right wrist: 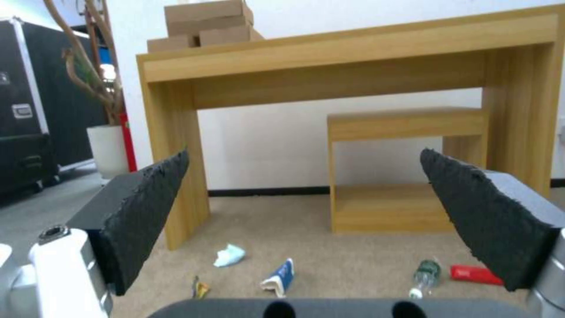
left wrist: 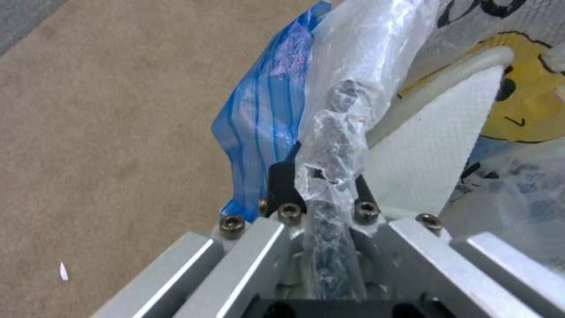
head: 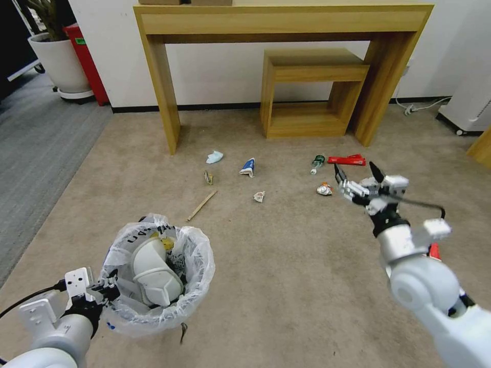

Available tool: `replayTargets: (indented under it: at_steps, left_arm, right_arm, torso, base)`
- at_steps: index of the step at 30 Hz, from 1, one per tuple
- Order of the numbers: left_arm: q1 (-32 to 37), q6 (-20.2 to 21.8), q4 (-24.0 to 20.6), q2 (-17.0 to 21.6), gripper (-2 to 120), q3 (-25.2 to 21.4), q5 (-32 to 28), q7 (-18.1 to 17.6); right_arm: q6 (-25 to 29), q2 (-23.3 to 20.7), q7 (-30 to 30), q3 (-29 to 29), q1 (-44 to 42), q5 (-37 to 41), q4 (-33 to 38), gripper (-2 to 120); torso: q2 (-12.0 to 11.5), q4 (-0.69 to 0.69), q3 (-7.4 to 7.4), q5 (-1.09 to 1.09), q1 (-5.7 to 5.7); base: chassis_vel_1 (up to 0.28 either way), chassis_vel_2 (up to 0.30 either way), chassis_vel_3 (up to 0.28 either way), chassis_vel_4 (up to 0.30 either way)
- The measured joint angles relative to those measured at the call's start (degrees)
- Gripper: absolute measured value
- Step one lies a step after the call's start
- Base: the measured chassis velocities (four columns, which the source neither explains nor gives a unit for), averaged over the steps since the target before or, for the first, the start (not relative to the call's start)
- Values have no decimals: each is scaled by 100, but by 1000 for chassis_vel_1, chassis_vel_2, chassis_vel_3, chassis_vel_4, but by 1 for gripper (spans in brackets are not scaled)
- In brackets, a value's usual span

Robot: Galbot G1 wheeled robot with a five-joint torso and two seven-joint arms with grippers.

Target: Pick up the trash bin and place the garbage on the floor into it.

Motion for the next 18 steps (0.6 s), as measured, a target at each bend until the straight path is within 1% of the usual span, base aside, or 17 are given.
replayTargets:
  at_steps: [5, 10, 13, 18]
  left_arm:
    - [-78, -24, 125, 33, 0, 27, 40, 60]
    - [-106, 47, 138, 59, 0, 29, 39, 86]
    - [-104, 172, 108, 79, 0, 17, 4, 77]
    - [-89, 216, 76, 76, 0, 14, -62, 57]
  right_arm:
    - [137, 210, -82, 53, -237, -254, -124, 100]
    - [137, 212, -69, 160, -319, -276, -101, 100]
    - [-26, 152, 41, 287, -334, -265, -1, 100]
    - [-235, 134, 242, 337, -349, -358, 43, 100]
  torso:
    - [0, 0, 1, -1, 0]
    - [0, 0, 1, 0, 0]
    - [0, 0, 0, -1, 0]
    - [0, 0, 1, 0, 0]
  base:
    - [0, 0, 0, 0]
    - [0, 0, 0, 0]
    - [0, 0, 0, 0]
    - [0, 0, 0, 0]
